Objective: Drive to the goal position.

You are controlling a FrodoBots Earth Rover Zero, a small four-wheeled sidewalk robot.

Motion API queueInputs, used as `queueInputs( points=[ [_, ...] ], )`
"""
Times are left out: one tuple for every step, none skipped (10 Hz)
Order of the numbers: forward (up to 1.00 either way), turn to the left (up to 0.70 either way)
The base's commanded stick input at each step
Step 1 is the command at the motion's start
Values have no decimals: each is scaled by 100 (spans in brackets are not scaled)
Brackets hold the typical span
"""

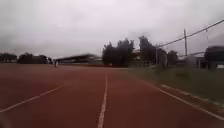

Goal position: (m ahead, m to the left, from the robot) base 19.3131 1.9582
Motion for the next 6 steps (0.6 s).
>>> queueInputs(
  points=[
    [70,0],
    [70,0],
    [70,0],
    [70,0],
    [70,0],
    [70,0]
  ],
)
